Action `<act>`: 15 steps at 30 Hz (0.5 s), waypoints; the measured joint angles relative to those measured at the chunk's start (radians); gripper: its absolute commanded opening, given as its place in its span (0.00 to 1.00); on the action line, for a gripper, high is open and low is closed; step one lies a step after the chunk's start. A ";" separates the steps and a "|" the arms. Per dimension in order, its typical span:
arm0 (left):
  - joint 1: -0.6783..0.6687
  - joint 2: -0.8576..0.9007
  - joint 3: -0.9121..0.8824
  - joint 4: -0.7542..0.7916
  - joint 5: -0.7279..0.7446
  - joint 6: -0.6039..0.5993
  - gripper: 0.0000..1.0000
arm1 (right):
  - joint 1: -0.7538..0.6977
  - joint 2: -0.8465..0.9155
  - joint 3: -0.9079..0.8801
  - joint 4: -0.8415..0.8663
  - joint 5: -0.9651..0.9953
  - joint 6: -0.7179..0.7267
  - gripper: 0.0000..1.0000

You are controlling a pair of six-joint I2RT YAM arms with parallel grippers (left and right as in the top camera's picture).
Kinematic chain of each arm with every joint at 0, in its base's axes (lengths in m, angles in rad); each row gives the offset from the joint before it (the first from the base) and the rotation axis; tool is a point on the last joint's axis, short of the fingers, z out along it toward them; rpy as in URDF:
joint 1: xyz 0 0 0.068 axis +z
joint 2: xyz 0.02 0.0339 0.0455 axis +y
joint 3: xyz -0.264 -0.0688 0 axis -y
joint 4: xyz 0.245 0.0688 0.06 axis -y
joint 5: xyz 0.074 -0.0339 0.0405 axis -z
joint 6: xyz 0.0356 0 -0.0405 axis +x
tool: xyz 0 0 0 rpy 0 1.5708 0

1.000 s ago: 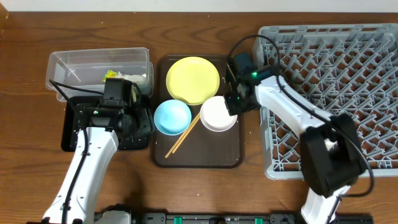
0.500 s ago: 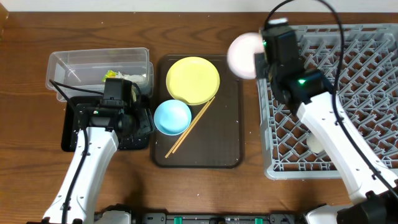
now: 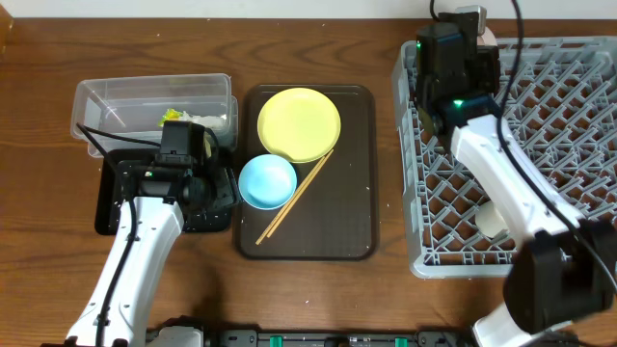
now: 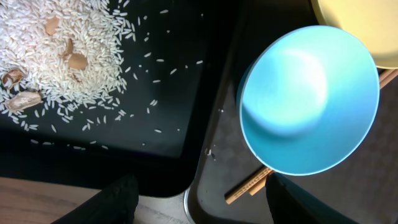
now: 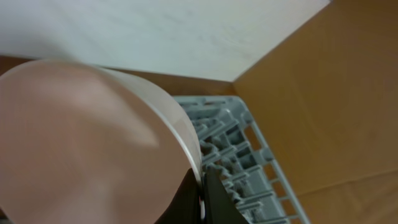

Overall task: Sort waste into correct bins and load items into the dishwasher rack
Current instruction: 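Lift pink bowl with right gripper and place it upright in rack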

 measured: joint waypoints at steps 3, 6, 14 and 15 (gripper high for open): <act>0.000 0.000 0.000 0.000 0.000 0.000 0.68 | 0.000 0.053 0.000 0.038 0.029 -0.039 0.01; 0.000 0.000 0.000 0.000 0.000 0.000 0.68 | 0.000 0.097 0.000 0.066 0.042 -0.060 0.01; 0.000 0.000 0.000 0.000 0.000 0.000 0.68 | 0.000 0.174 0.000 0.076 0.070 -0.074 0.01; 0.000 0.000 0.000 0.000 0.000 0.000 0.69 | 0.000 0.175 0.000 0.072 0.073 -0.074 0.01</act>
